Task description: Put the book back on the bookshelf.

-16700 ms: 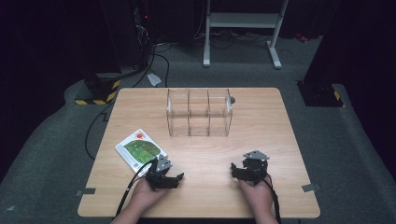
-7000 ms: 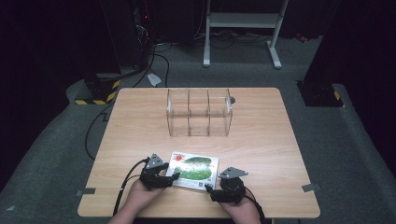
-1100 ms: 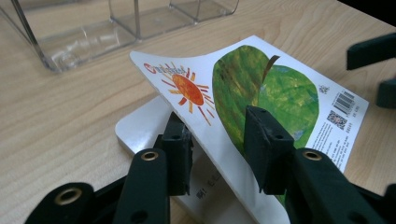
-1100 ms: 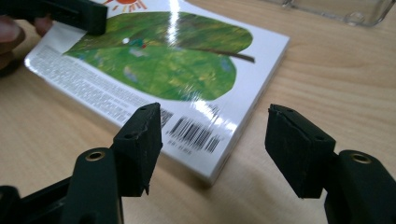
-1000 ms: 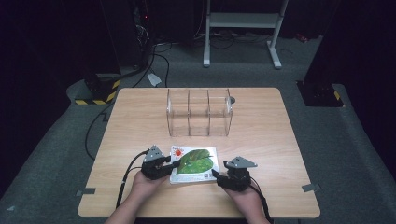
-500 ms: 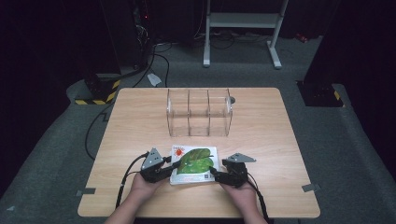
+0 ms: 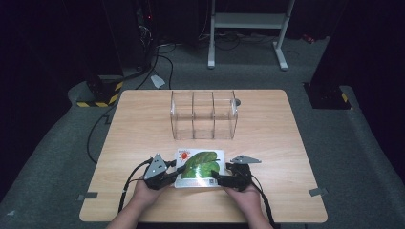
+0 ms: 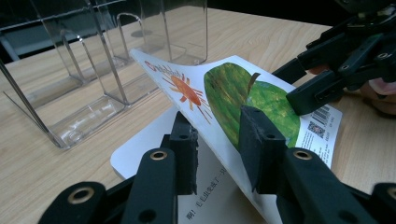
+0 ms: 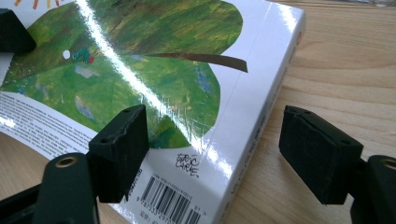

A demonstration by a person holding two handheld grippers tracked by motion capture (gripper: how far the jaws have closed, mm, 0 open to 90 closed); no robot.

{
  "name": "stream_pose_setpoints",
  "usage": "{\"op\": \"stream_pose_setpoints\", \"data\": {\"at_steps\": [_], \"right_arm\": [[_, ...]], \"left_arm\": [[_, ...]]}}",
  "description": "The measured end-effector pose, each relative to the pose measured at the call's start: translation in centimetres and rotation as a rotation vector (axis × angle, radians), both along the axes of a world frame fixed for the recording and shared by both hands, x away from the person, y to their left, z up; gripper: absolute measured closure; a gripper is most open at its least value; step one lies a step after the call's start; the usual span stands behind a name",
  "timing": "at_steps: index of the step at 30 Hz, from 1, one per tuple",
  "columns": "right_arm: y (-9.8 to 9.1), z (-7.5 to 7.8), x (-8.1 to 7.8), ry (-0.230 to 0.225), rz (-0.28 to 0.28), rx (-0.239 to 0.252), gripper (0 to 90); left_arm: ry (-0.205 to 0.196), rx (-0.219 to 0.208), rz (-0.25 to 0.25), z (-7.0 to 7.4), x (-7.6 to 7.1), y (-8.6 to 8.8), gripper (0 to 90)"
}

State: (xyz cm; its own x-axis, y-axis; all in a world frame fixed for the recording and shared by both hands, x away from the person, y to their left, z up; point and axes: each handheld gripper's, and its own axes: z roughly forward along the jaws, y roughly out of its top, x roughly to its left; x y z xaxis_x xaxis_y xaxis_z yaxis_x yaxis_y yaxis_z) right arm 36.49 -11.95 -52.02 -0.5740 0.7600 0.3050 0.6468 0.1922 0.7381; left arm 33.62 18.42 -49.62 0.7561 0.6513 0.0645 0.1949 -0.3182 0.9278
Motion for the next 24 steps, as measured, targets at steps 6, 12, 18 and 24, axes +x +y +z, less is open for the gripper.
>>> {"op": "stream_pose_setpoints", "data": {"at_steps": [6,12,18,24], "right_arm": [[0.11,-0.14,0.60,0.034,0.008,0.046,22.5],[0.24,-0.24,0.92,0.049,0.013,0.063,23.6],[0.25,-0.18,0.96,0.039,0.009,0.062,26.4],[0.24,0.16,0.65,0.020,-0.007,0.045,31.8]], "left_arm": [[-0.008,-0.003,0.002,-0.05,-0.16,0.02,67.9],[0.001,-0.008,0.006,-0.20,-0.16,0.03,68.2],[0.018,-0.011,0.015,-0.34,-0.18,0.03,68.6],[0.082,-0.030,0.019,-0.52,0.14,0.25,69.5]]}}
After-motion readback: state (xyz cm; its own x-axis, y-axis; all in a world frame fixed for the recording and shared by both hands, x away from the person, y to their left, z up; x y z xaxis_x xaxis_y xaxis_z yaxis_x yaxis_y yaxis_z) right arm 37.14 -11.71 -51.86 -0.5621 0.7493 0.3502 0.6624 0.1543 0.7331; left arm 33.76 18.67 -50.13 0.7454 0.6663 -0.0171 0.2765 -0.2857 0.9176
